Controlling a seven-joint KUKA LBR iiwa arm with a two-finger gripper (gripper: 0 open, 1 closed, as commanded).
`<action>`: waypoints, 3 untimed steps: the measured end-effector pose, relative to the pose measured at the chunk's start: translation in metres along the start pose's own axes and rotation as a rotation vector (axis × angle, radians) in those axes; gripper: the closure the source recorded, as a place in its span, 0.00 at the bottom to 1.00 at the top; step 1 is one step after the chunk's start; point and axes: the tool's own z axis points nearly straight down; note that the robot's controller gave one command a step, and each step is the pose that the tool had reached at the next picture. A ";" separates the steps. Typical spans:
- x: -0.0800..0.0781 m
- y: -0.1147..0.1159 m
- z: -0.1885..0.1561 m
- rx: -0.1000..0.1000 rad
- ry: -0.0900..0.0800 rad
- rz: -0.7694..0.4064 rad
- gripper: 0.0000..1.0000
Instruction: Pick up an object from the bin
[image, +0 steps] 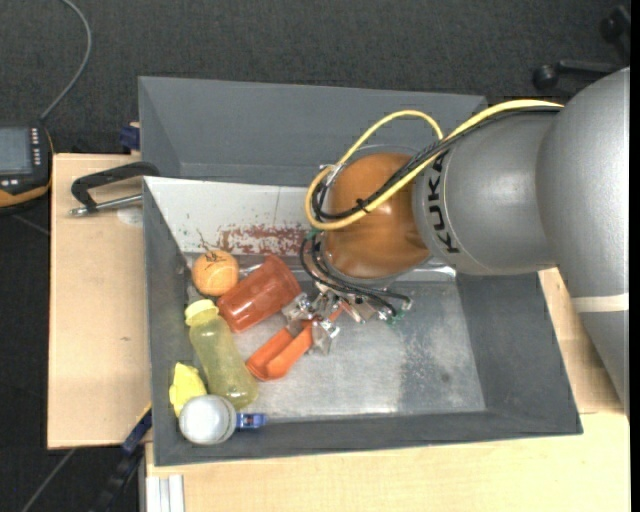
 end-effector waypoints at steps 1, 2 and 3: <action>0.000 0.000 0.000 0.000 0.000 0.000 1.00; 0.002 0.002 -0.013 -0.005 0.009 0.000 1.00; 0.001 0.001 -0.037 -0.002 0.003 0.000 1.00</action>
Offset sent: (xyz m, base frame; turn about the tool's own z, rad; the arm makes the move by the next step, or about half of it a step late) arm 0.0000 0.0001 0.0793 0.0000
